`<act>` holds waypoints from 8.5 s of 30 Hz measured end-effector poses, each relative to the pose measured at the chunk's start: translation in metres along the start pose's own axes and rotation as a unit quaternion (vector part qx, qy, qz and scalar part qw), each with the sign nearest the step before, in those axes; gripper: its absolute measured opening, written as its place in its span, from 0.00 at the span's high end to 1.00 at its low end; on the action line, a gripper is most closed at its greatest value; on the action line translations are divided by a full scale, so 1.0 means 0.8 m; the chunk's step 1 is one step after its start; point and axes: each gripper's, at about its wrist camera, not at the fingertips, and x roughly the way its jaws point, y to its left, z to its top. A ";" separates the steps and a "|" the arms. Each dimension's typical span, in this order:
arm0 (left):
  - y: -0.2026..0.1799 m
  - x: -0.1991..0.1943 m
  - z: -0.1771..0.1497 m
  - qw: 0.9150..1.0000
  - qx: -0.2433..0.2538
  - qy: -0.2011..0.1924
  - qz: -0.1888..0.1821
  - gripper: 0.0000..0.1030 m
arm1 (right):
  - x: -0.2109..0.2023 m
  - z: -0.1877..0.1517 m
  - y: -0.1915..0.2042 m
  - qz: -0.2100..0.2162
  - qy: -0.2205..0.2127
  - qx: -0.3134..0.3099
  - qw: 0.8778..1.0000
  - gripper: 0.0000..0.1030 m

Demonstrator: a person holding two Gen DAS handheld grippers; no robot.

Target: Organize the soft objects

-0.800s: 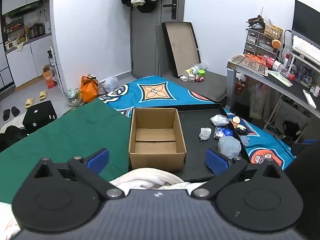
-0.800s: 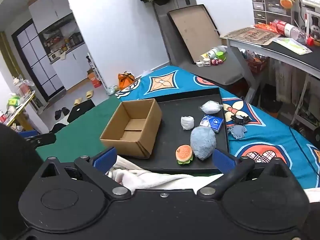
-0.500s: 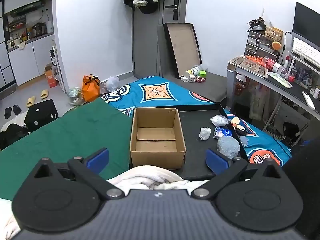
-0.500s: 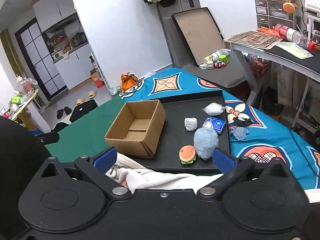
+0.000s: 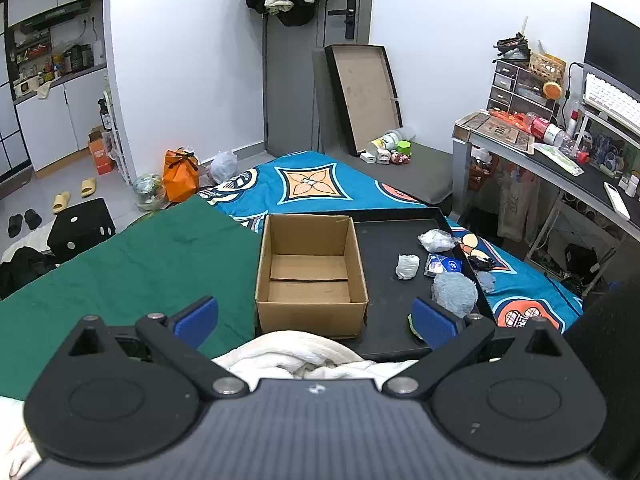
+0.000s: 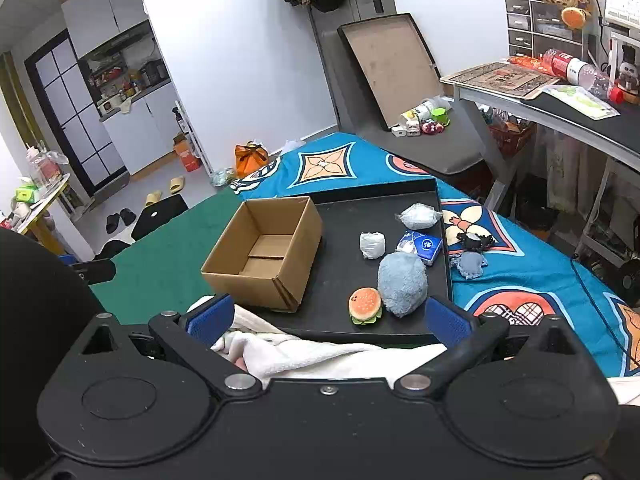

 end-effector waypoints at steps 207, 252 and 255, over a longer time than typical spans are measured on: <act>0.086 0.343 -0.020 0.982 0.064 0.171 -0.056 0.87 | 0.342 0.081 0.107 -0.053 0.077 -0.075 0.993 0.46; 0.031 0.353 -0.001 0.976 0.103 0.189 0.029 0.28 | 0.322 0.063 -0.031 -0.063 0.061 0.000 0.996 0.16; 0.024 0.358 0.001 0.974 0.107 0.194 0.037 0.28 | 0.320 0.064 -0.052 -0.071 0.061 0.013 0.996 0.15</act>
